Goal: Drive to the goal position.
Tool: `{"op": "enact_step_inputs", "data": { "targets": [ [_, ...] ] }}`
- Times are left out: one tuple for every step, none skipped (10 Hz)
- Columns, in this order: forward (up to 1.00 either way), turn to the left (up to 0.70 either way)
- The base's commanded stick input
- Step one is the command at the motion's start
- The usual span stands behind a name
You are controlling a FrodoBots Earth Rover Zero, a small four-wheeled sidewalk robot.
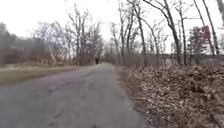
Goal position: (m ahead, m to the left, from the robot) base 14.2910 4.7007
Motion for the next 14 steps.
{"op": "enact_step_inputs", "data": {
  "targets": [
    [1.0, 0.0],
    [1.0, 0.0],
    [1.0, 0.0],
    [1.0, 0.36],
    [1.0, 0.3],
    [1.0, 0.24],
    [1.0, 0.17],
    [1.0, 0.11],
    [1.0, 0.05],
    [1.0, 0.0],
    [1.0, 0.0],
    [1.0, 0.0],
    [1.0, 0.0],
    [1.0, 0.29]
  ]
}}
